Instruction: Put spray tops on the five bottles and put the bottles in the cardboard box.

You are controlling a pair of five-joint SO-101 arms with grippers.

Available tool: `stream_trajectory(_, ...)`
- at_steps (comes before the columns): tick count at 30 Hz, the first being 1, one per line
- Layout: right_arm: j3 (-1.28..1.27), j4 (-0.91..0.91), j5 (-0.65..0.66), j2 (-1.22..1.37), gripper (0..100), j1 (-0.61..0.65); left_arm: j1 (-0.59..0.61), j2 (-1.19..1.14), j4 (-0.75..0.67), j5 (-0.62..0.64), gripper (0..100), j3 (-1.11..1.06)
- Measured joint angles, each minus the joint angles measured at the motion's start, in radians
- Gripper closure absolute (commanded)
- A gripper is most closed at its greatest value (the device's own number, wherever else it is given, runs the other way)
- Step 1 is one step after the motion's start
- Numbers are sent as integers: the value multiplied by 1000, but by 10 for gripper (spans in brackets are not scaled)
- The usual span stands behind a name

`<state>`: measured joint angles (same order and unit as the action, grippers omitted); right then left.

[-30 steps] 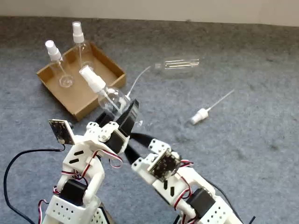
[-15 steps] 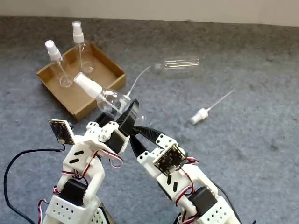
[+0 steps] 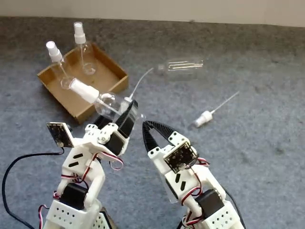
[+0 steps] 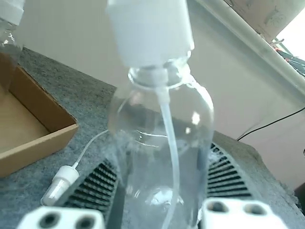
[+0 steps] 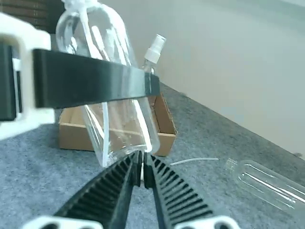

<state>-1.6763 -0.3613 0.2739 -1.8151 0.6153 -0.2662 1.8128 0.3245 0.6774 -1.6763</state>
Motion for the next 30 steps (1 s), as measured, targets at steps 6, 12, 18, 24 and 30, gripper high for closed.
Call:
stream_trajectory(6,0,0,0,0,987,0,170,0,0,2,944,0)
stream_trajectory(12,0,-25,0,0,987,0,311,0,0,3,944,0)
stream_trajectory(18,0,-101,0,0,987,0,385,0,-72,-29,944,0)
stream_trajectory(24,0,-101,0,0,987,0,330,0,-71,-321,944,11)
stream_trajectory(30,0,-158,0,0,987,0,288,0,25,-423,944,107)
